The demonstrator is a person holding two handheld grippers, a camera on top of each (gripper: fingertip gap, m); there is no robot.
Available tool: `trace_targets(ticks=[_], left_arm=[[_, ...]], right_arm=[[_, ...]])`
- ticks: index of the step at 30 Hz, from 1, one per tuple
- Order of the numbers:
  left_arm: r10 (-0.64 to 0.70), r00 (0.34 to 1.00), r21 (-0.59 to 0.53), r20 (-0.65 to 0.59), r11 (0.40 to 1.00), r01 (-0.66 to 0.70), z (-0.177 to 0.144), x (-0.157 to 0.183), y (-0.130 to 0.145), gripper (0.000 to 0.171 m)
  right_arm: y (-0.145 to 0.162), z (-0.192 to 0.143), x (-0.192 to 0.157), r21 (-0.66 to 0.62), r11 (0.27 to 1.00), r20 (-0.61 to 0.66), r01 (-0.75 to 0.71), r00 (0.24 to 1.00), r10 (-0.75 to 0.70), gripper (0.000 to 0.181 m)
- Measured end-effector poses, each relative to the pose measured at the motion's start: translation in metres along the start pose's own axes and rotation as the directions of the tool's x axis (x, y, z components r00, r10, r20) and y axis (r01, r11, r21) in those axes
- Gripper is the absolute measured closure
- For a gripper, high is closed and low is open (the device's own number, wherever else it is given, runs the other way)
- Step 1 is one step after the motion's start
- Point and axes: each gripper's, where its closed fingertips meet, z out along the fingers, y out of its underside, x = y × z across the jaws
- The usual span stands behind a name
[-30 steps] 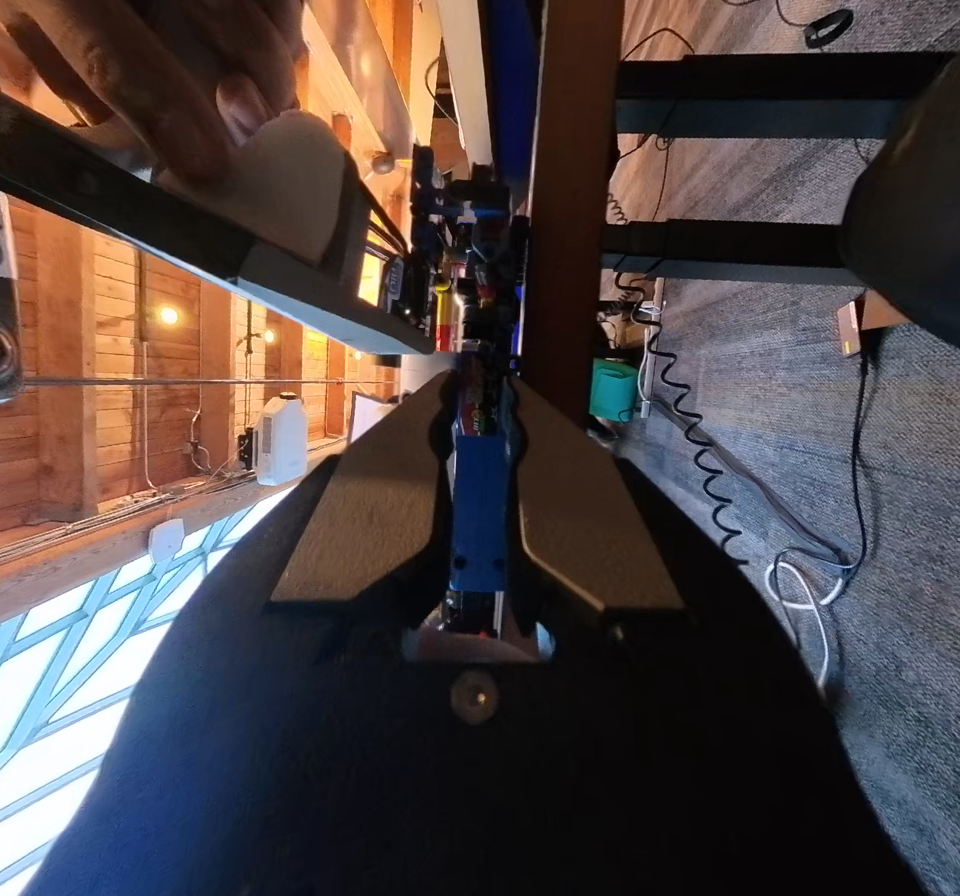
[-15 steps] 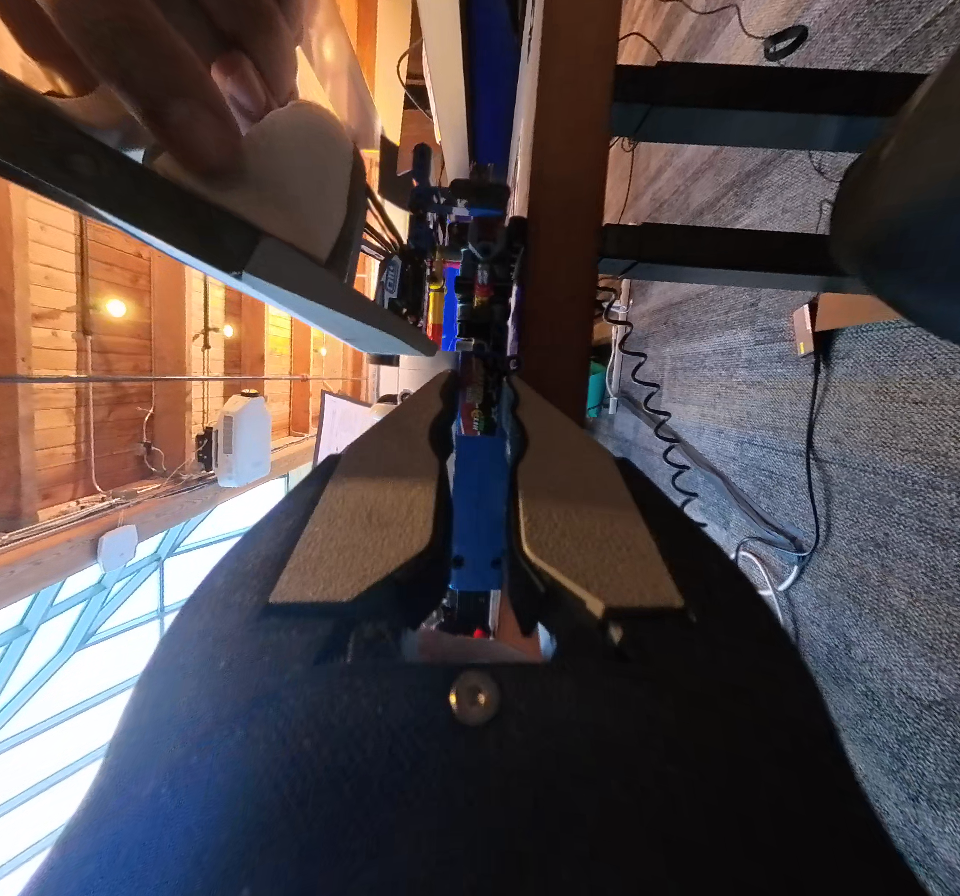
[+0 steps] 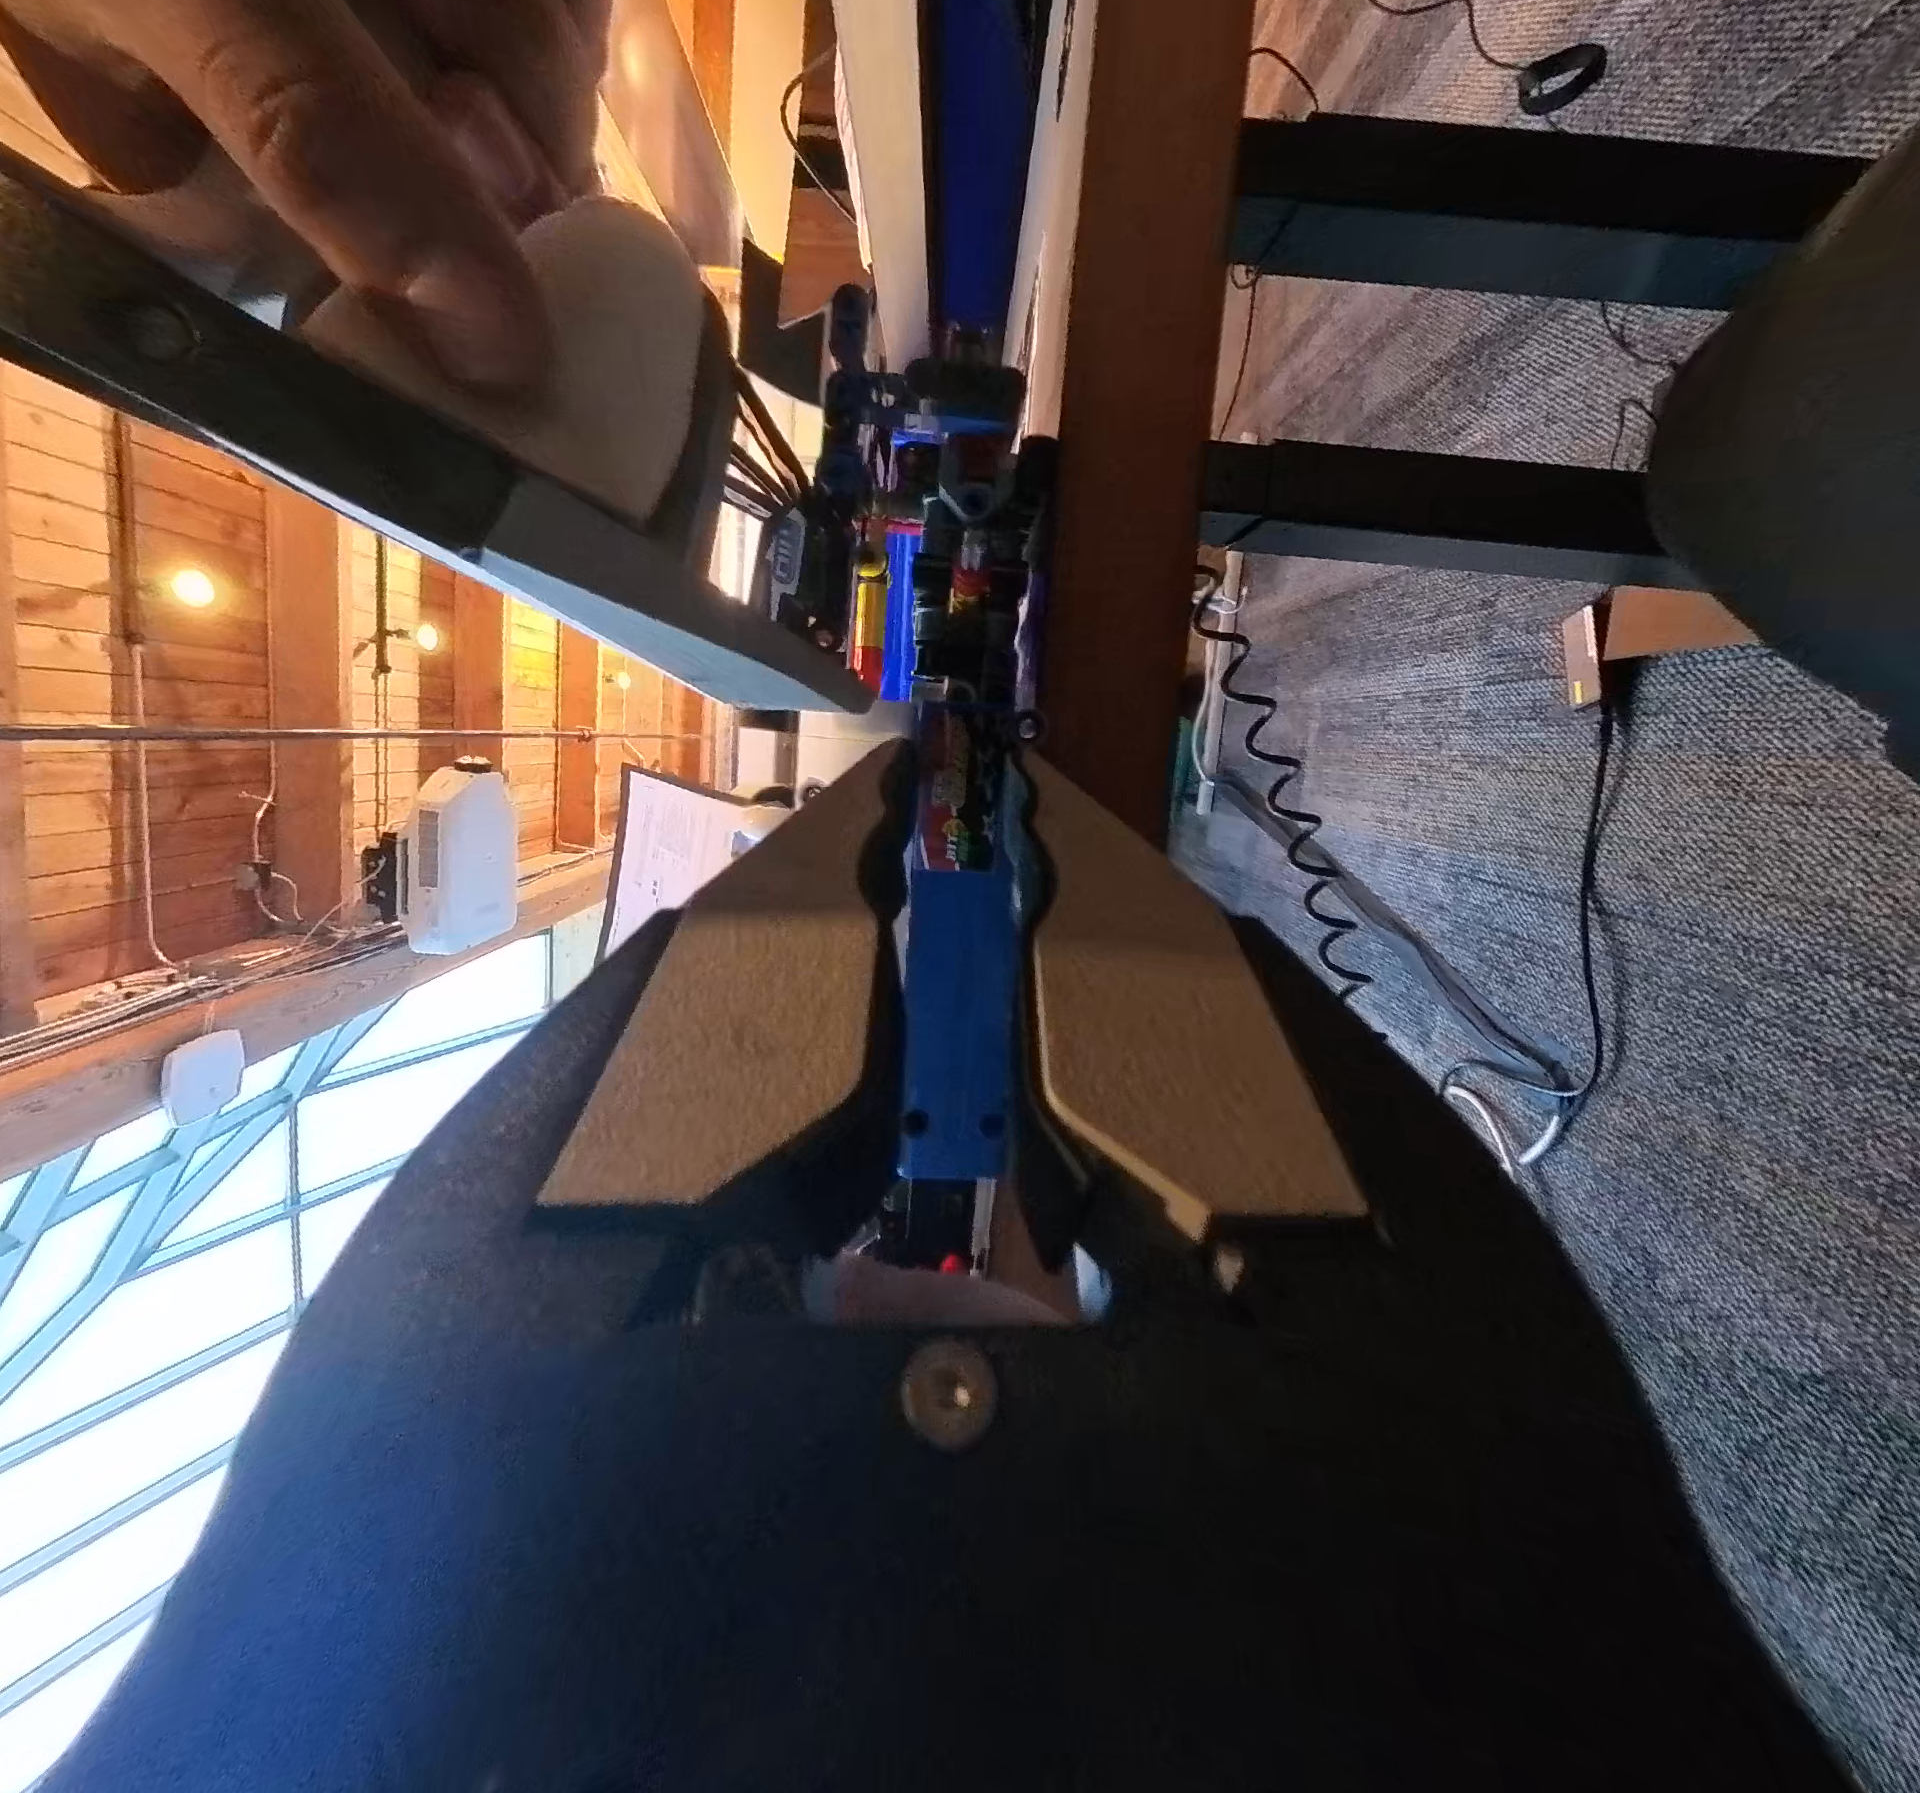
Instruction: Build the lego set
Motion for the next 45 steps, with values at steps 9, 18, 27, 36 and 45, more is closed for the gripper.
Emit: trace_targets(ticks=[9,18,27,36,45], left_arm=[[-0.015,1.000,-0.030,-0.003,0.999,0.015,0.0013,0.0022,-0.0003,0.158],[-0.036,0.999,-0.031,-0.009,0.999,0.036,0.0029,0.0029,-0.0019,0.158],[-0.074,0.996,-0.044,-0.051,0.996,0.072,0.0045,0.0050,-0.0045,0.158],[-0.071,0.995,-0.038,-0.077,0.997,0.068,0.0051,0.0014,-0.0015,0.158],[-0.032,0.994,-0.019,-0.100,0.999,0.030,0.0071,-0.0022,-0.0049,0.158]], right_arm=[[0.0027,0.0017,0.0020,-0.018,0.998,-0.037,0.068,0.997,-0.069,0.150],[0.0044,0.0015,0.0031,-0.018,0.995,-0.051,0.097,0.994,-0.098,0.150],[0.0054,0.0017,0.0025,-0.053,0.993,-0.024,0.101,0.994,-0.102,0.150],[0.0019,0.0009,0.0049,-0.019,0.996,-0.022,0.083,0.996,-0.084,0.150],[0.0014,0.0014,0.0063,-0.012,0.997,-0.022,0.077,0.997,-0.077,0.151]])
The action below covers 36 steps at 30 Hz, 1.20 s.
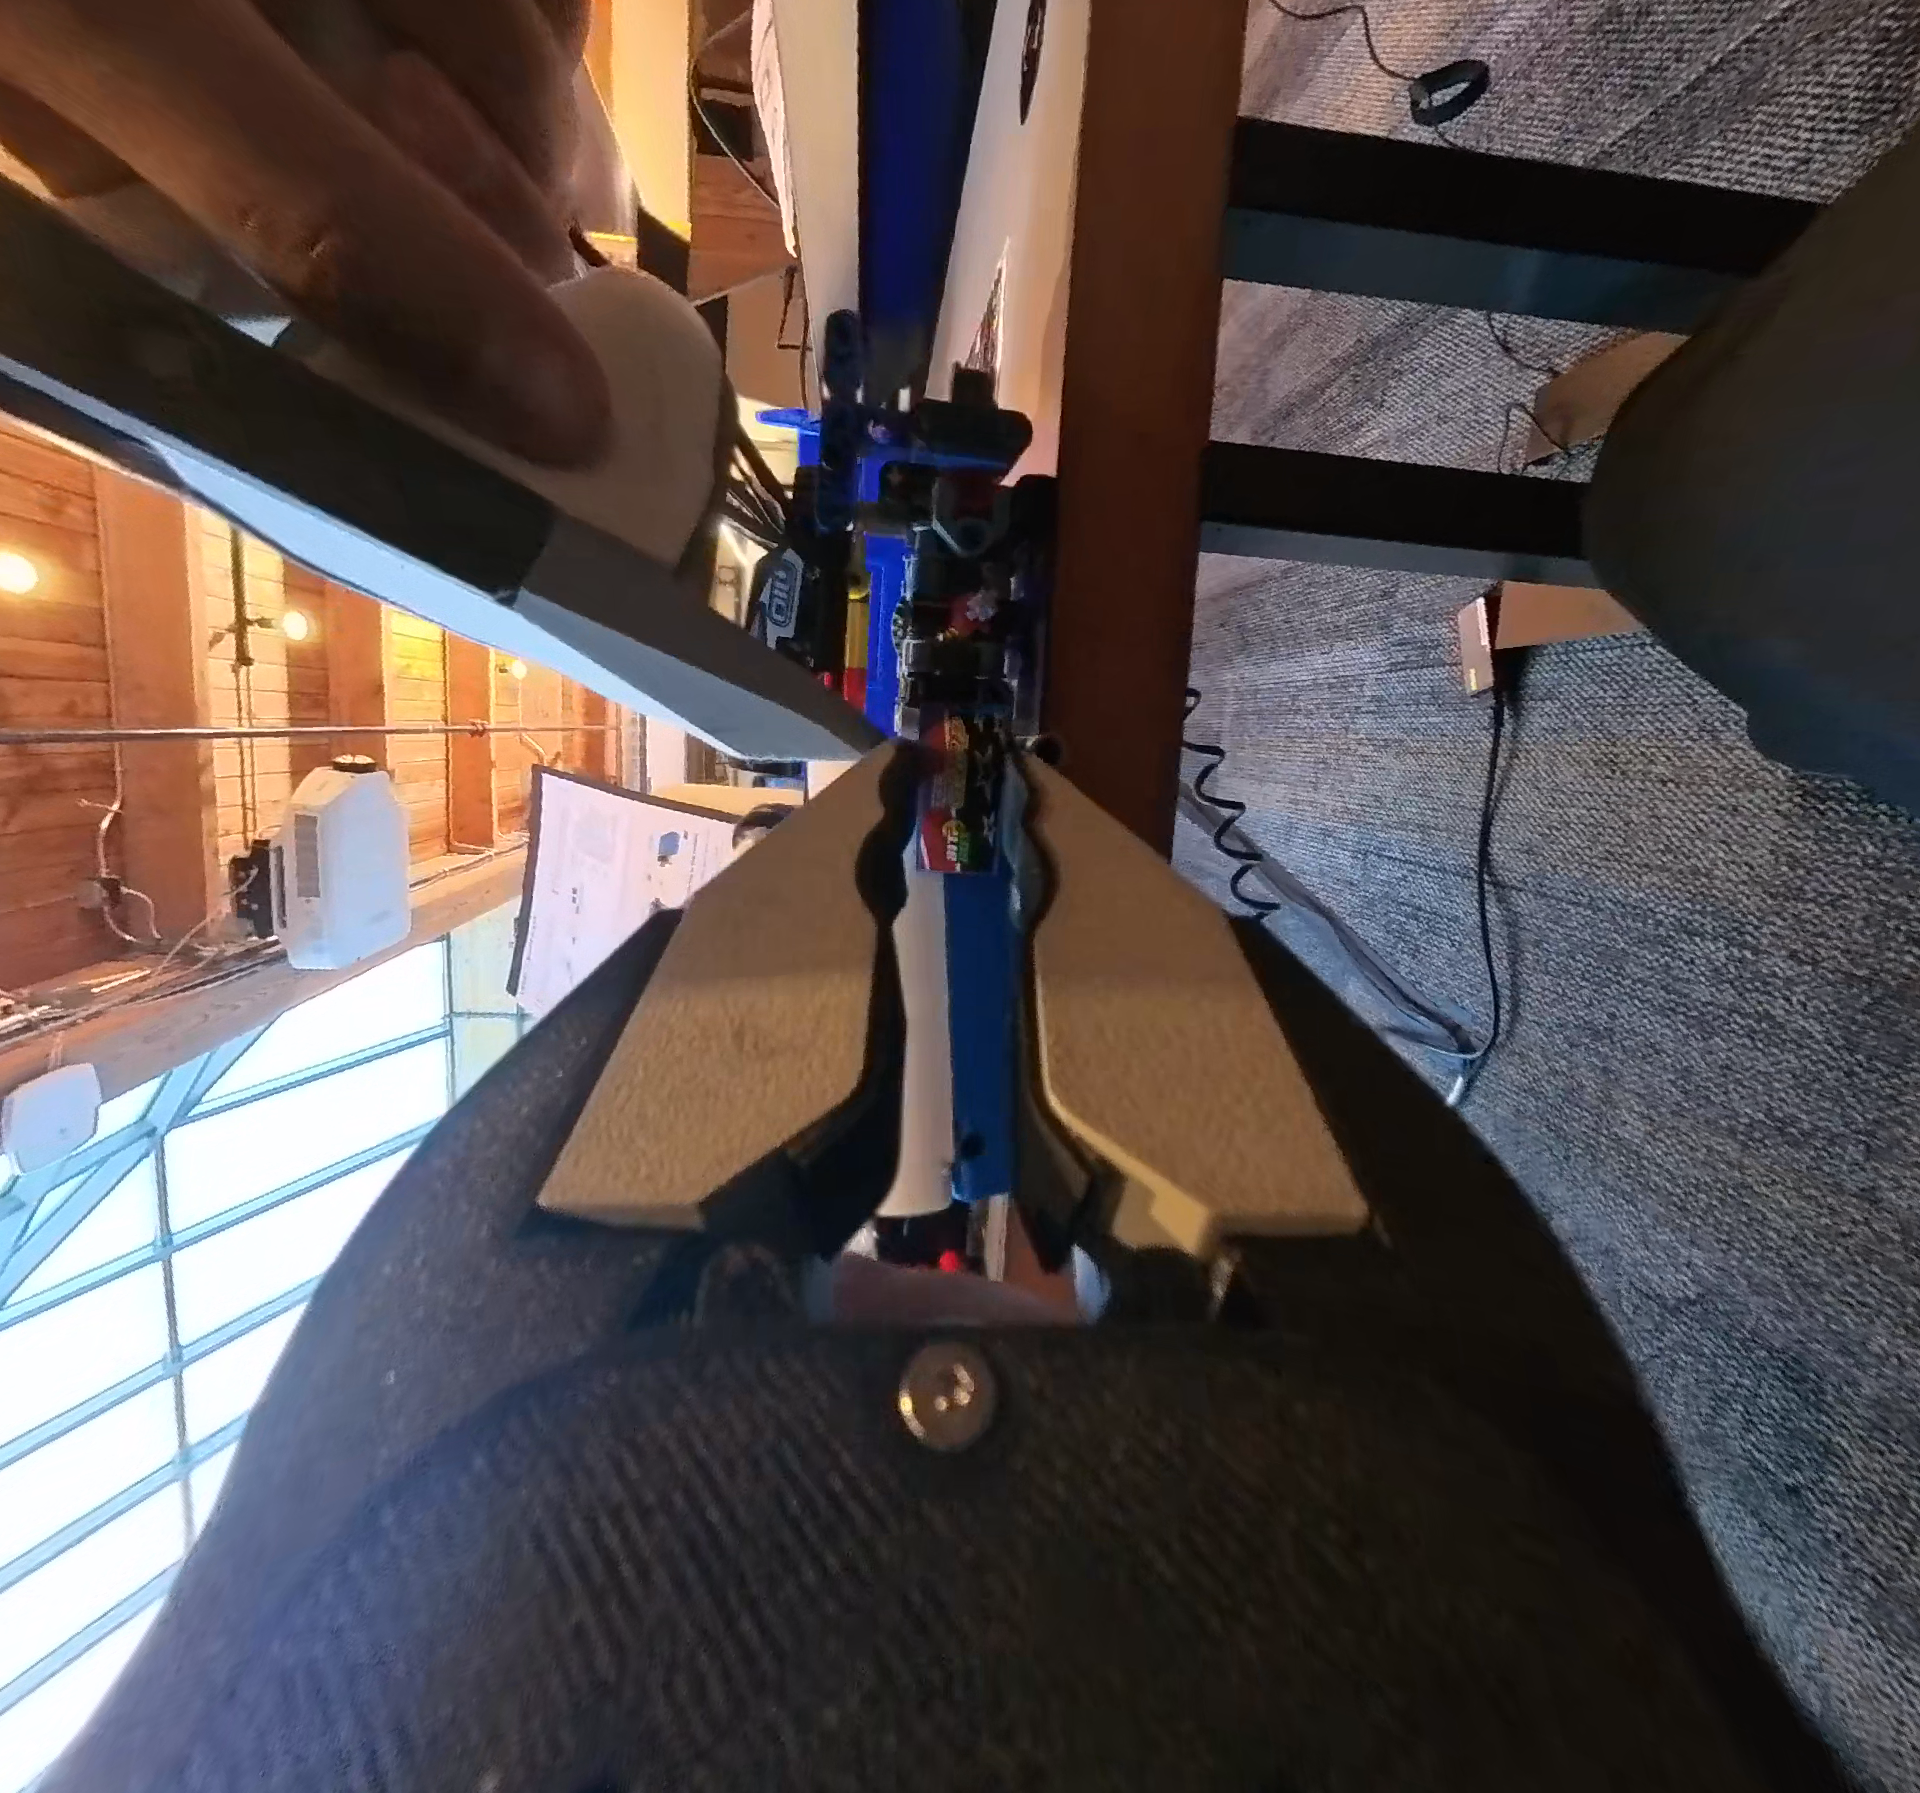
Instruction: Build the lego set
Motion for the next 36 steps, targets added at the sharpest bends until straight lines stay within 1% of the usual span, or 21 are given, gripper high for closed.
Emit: trace_targets(ticks=[5,9,12,13,18,21,27,32,34,36], left_arm=[[-0.054,0.998,-0.019,0.044,0.998,0.055,-0.003,0.006,0.004,0.158],[-0.066,0.997,0.026,0.044,0.998,0.065,-0.016,0.023,0.000,0.158],[-0.058,0.995,0.046,0.087,0.997,0.054,-0.026,0.025,0.002,0.155],[-0.060,0.993,0.044,0.100,0.997,0.056,-0.028,0.023,0.005,0.144],[-0.068,0.981,-0.004,0.181,0.998,0.070,-0.029,0.005,0.026,0.118],[-0.055,0.982,-0.030,0.179,0.998,0.061,-0.024,0.008,0.032,0.107],[-0.032,0.979,-0.043,0.200,0.998,0.041,-0.019,0.003,0.032,0.109],[-0.040,0.985,-0.070,0.166,0.996,0.053,-0.013,0.001,0.041,0.107],[-0.035,0.987,-0.078,0.158,0.996,0.048,-0.010,0.001,0.039,0.106],[-0.042,0.987,-0.063,0.157,0.997,0.053,-0.010,0.001,0.033,0.106]], right_arm=[[0.000,0.000,0.000,0.010,1.000,0.004,-0.018,1.000,0.018,0.151],[-0.001,0.000,0.000,0.012,0.999,0.010,-0.031,0.999,0.031,0.151],[-0.001,0.000,0.000,0.014,0.999,0.010,-0.035,0.999,0.035,0.151],[-0.001,0.000,0.000,0.016,0.999,0.010,-0.036,0.999,0.036,0.151],[-0.001,0.000,0.000,0.021,0.999,0.010,-0.043,0.999,0.043,0.151],[-0.001,0.000,0.000,0.021,0.999,0.017,-0.050,0.999,0.049,0.150],[-0.001,0.000,-0.001,0.018,0.999,0.025,-0.051,0.998,0.051,0.150],[-0.002,0.000,-0.001,0.013,0.999,0.033,-0.049,0.998,0.048,0.150],[-0.002,0.000,-0.002,0.014,0.999,0.037,-0.051,0.998,0.050,0.150],[-0.002,0.000,-0.002,0.017,0.998,0.040,-0.055,0.998,0.054,0.150]])
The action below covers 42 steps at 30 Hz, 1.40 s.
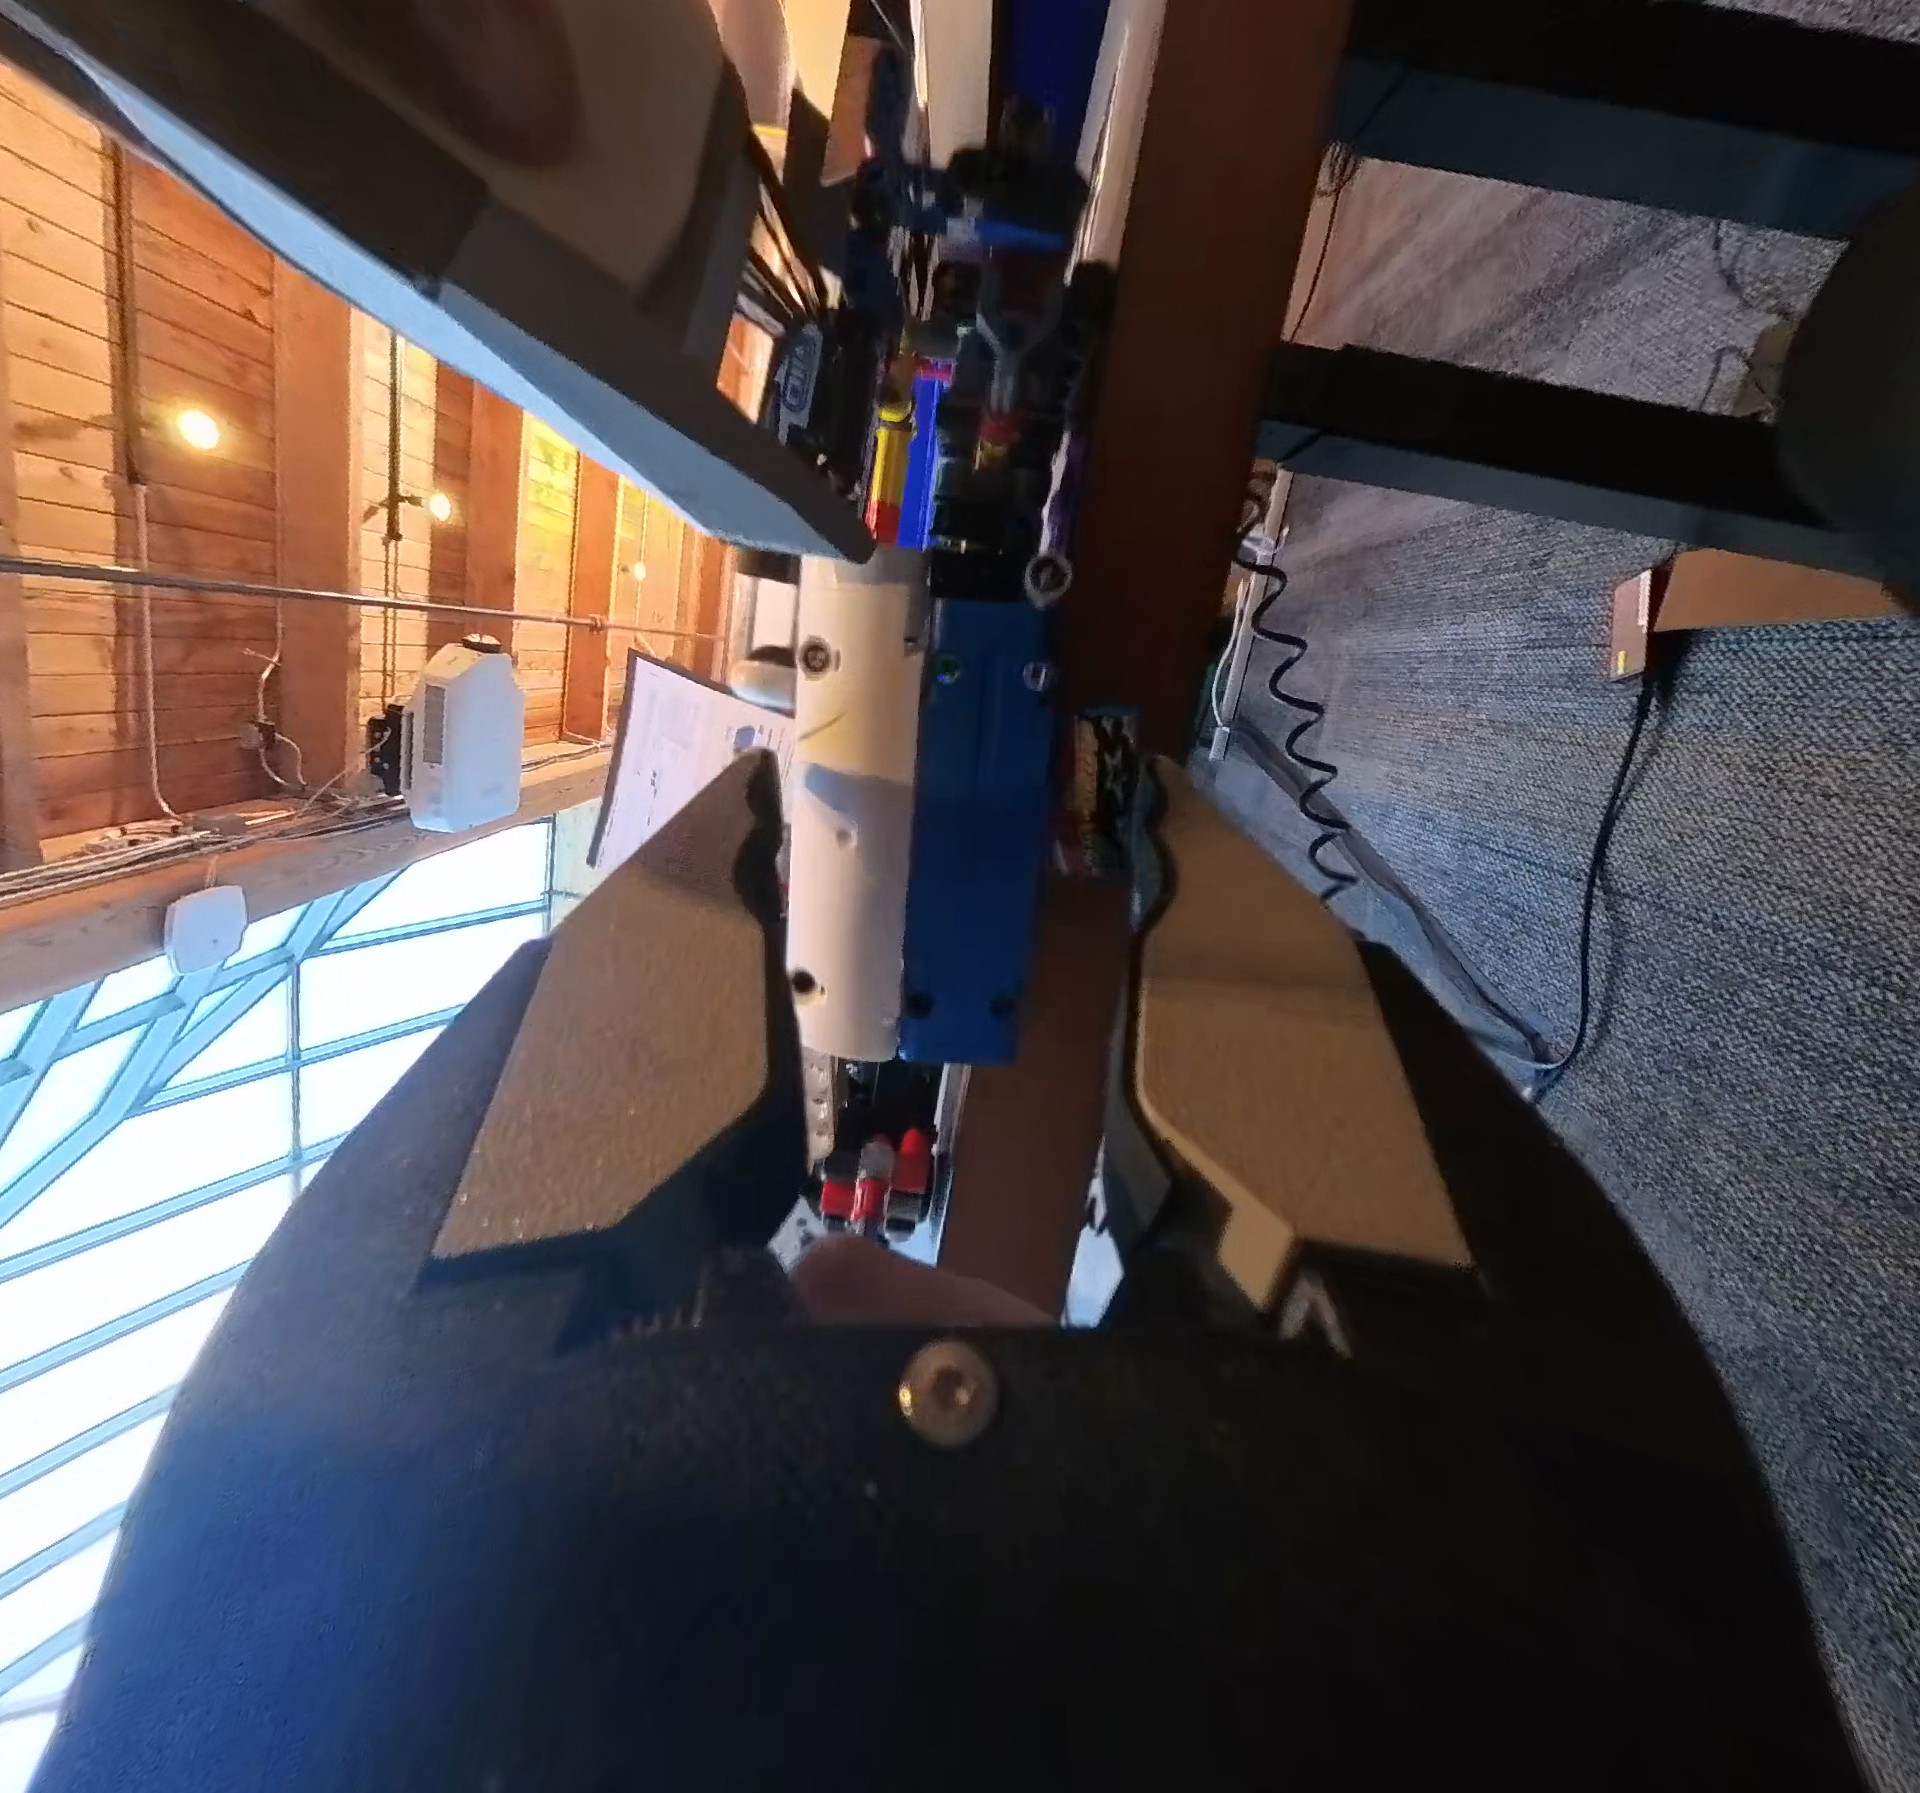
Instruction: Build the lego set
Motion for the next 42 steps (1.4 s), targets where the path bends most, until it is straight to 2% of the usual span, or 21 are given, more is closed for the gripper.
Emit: trace_targets(ticks=[3,9,22,24,28,30,36,40,42], left_arm=[[-0.025,1.000,0.018,-0.005,1.000,0.025,-0.003,0.002,-0.007,0.108],[-0.012,1.000,0.004,0.009,1.000,0.012,-0.002,0.000,0.001,0.111],[-0.026,1.000,0.049,0.010,0.998,0.026,-0.009,0.007,-0.004,0.119],[-0.046,0.999,0.048,-0.004,0.998,0.046,-0.017,0.006,0.003,0.121],[-0.110,0.994,-0.002,0.001,0.994,0.110,-0.038,-0.013,0.036,0.126],[-0.073,0.997,-0.047,-0.002,0.996,0.073,-0.038,-0.013,0.047,0.120],[-0.069,0.997,-0.006,-0.016,0.998,0.069,-0.019,-0.001,0.007,0.108],[-0.054,0.999,-0.027,0.008,0.998,0.054,-0.005,-0.011,-0.001,0.101],[-0.014,1.000,-0.076,-0.009,0.997,0.013,0.001,-0.009,0.006,0.095]], right_arm=[[0.000,0.000,0.000,0.000,1.000,-0.001,-0.003,1.000,0.003,0.150],[0.000,0.000,0.000,0.000,1.000,-0.009,0.002,1.000,-0.002,0.150],[0.000,-0.001,0.000,0.001,1.000,-0.002,0.003,1.000,-0.003,0.150],[0.001,-0.001,-0.001,-0.005,1.000,-0.002,0.010,1.000,-0.010,0.150],[0.001,-0.001,-0.001,-0.005,1.000,0.005,0.003,1.000,-0.003,0.150],[-0.001,-0.001,0.000,0.003,1.000,0.013,-0.014,1.000,0.014,0.150],[-0.001,-0.001,-0.002,0.000,0.998,0.051,-0.059,0.997,0.059,0.150],[-0.001,-0.001,-0.002,-0.016,0.997,0.071,-0.073,0.995,0.074,0.149],[-0.001,-0.001,-0.002,-0.017,0.997,0.068,-0.073,0.995,0.074,0.149]])
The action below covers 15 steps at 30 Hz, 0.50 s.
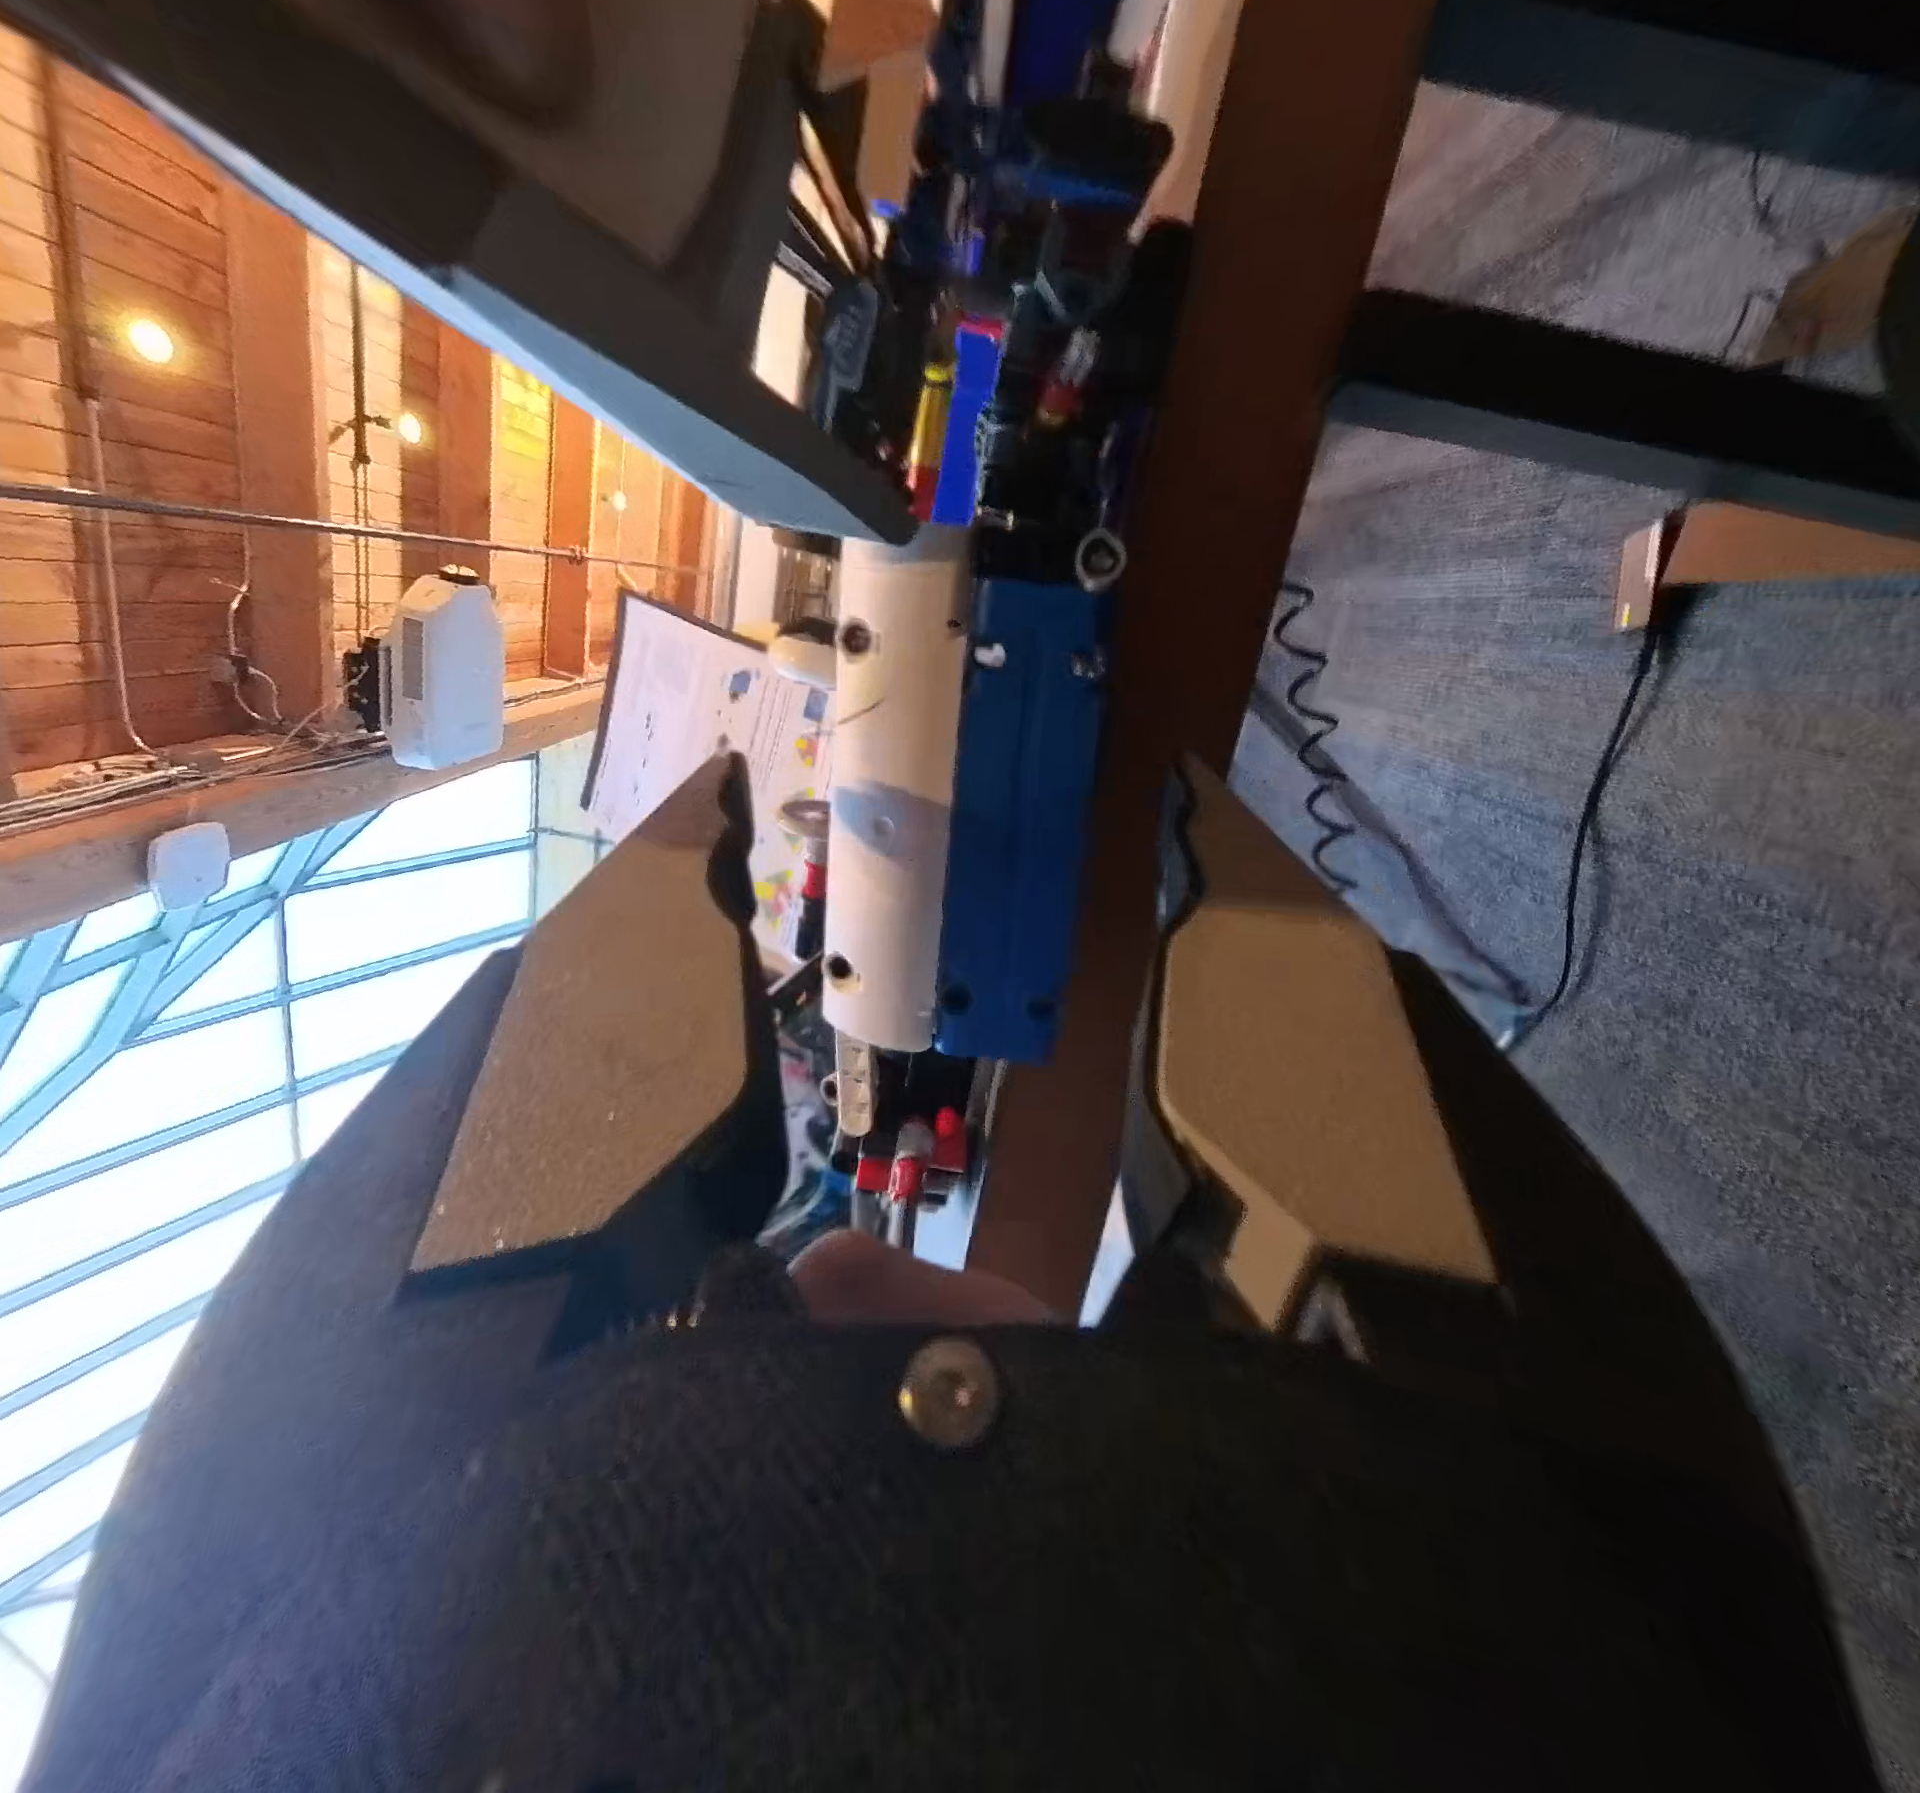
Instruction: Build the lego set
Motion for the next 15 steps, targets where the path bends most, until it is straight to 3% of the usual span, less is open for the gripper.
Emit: trace_targets(ticks=[5,15], left_arm=[[0.072,0.997,-0.012,-0.022,0.997,-0.073,0.0061,0.0006,0.0045,0.122],[0.144,0.989,0.013,-0.032,0.990,-0.144,0.0061,-0.0018,0.0043,0.122]], right_arm=[[0.0000,-0.0003,-0.0010,0.012,1.000,-0.007,0.001,1.000,-0.001,0.150],[0.0013,0.0003,-0.0010,0.001,1.000,-0.027,0.027,0.999,-0.027,0.149]])
